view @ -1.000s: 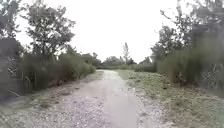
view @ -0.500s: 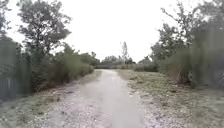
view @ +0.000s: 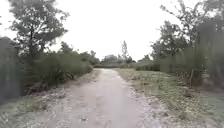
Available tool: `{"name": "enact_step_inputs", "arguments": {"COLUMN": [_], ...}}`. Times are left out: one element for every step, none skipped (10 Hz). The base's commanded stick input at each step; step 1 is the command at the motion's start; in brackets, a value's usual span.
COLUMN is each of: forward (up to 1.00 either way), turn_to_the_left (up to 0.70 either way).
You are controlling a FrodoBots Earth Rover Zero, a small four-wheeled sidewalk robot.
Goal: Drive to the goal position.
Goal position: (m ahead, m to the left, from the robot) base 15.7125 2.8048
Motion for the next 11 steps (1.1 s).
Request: {"name": "enact_step_inputs", "arguments": {"forward": [0.7,0.7,0.7,0.7,0.7,0.7,0.7,0.7,0.7,0.7,0.7], "turn_to_the_left": [0.0,0.0,0.0,0.0,0.0,0.0,0.0,0.0,0.0,0.0,0.0]}}
